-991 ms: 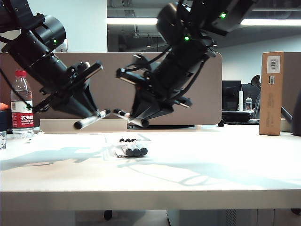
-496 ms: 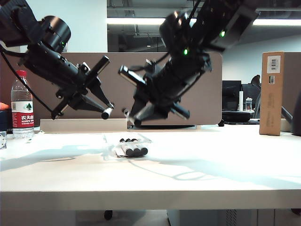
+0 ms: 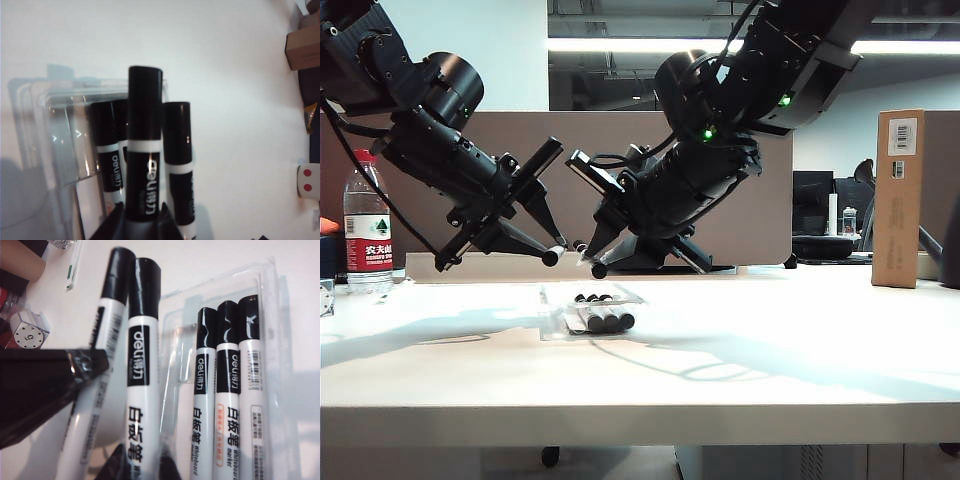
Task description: Pick up the markers scattered on the table and put them into the packaging box, making sure the markers fit the shape of the box's grooves.
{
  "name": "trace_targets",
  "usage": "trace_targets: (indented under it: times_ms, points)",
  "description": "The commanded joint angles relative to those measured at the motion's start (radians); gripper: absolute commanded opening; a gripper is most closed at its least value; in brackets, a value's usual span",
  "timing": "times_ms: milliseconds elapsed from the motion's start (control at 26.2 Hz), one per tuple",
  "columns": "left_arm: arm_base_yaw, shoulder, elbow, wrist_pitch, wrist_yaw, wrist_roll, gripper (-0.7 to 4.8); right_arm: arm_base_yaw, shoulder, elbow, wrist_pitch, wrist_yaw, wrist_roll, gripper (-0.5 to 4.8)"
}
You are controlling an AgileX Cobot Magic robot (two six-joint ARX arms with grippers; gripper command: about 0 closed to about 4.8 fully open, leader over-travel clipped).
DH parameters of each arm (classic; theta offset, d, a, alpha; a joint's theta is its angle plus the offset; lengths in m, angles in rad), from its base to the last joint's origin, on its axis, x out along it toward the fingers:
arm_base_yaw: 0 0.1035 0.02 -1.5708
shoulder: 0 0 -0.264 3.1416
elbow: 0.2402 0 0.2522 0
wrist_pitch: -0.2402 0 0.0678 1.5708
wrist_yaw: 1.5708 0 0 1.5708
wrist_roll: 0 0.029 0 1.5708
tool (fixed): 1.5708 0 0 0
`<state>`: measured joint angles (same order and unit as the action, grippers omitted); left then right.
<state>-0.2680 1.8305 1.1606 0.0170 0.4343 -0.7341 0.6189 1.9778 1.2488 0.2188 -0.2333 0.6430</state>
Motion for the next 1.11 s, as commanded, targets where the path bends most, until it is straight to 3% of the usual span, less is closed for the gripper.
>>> trace_targets:
  times_ms: [38, 152, 305, 991, 1106]
  points:
    - [0.000, -0.002, 0.002, -0.017, -0.008, 0.005, 0.85, 0.002, -0.006, 0.002, 0.019, -0.006, 0.012, -0.02]
    - [0.000, -0.002, 0.002, -0.018, -0.010, 0.027, 1.00, 0.002, -0.006, 0.002, 0.019, -0.005, 0.012, -0.02]
    - [0.000, -0.002, 0.002, -0.018, -0.033, 0.027, 1.94, 0.002, -0.006, 0.002, 0.019, -0.006, 0.012, -0.03]
    - [0.039, -0.003, 0.003, -0.027, -0.002, 0.115, 1.93, 0.022, 0.058, 0.003, 0.095, -0.028, 0.087, 0.02]
    - [0.049, -0.003, 0.003, -0.031, 0.013, 0.119, 1.93, 0.022, 0.058, 0.003, 0.097, -0.028, 0.087, 1.06]
